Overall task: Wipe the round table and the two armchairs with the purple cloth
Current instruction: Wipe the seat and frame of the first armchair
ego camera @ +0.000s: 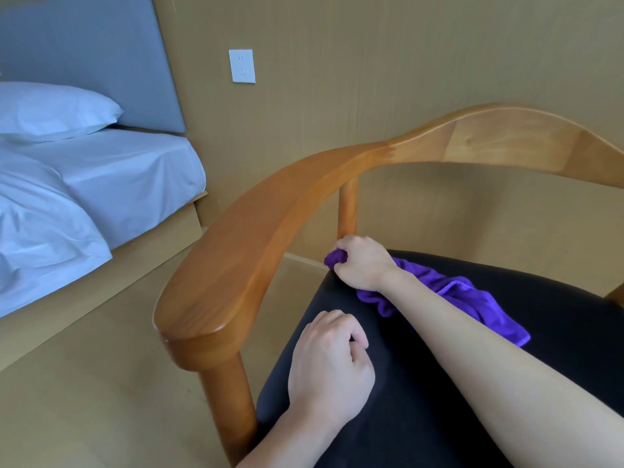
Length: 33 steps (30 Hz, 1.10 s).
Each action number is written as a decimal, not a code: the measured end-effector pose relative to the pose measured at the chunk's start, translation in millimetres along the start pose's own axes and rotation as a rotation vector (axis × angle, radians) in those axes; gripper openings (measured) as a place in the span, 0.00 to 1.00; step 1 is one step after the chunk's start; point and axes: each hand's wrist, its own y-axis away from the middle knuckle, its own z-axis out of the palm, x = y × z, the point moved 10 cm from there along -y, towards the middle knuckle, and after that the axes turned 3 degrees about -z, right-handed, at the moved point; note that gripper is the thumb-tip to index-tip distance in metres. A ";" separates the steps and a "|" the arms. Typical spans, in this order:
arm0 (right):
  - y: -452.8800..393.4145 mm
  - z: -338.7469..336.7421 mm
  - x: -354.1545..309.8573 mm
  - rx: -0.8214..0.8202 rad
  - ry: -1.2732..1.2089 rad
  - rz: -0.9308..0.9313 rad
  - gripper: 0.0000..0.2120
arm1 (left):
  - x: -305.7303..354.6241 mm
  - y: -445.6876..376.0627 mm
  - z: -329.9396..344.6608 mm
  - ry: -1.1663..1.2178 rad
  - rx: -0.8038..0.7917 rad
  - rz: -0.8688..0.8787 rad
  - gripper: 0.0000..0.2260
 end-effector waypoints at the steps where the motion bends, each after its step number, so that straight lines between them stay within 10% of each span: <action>1: 5.9 -1.3 -1.1 -0.041 -0.066 -0.016 0.11 | 0.3 1.2 -0.2 0.005 0.004 0.005 0.11; 6: 45.1 -3.3 0.6 -0.291 -0.538 -0.043 0.16 | -4.8 -1.2 -2.9 0.057 0.038 -0.004 0.10; 13: 49.3 -44.6 70.6 0.320 -0.766 0.215 0.08 | 6.6 6.6 1.3 -0.065 -0.089 0.021 0.12; 21: 49.8 -7.0 4.5 -0.088 -0.122 -0.091 0.15 | -1.9 42.1 -2.3 -0.221 -0.193 0.034 0.21; 30: 163.6 -20.6 0.7 -0.614 -0.395 -0.114 0.16 | -8.5 43.4 -15.9 -0.096 -0.081 -0.017 0.16; 33: 154.1 -40.2 20.5 -0.420 -0.566 -0.051 0.17 | -7.1 44.0 -15.6 -0.097 -0.074 -0.003 0.14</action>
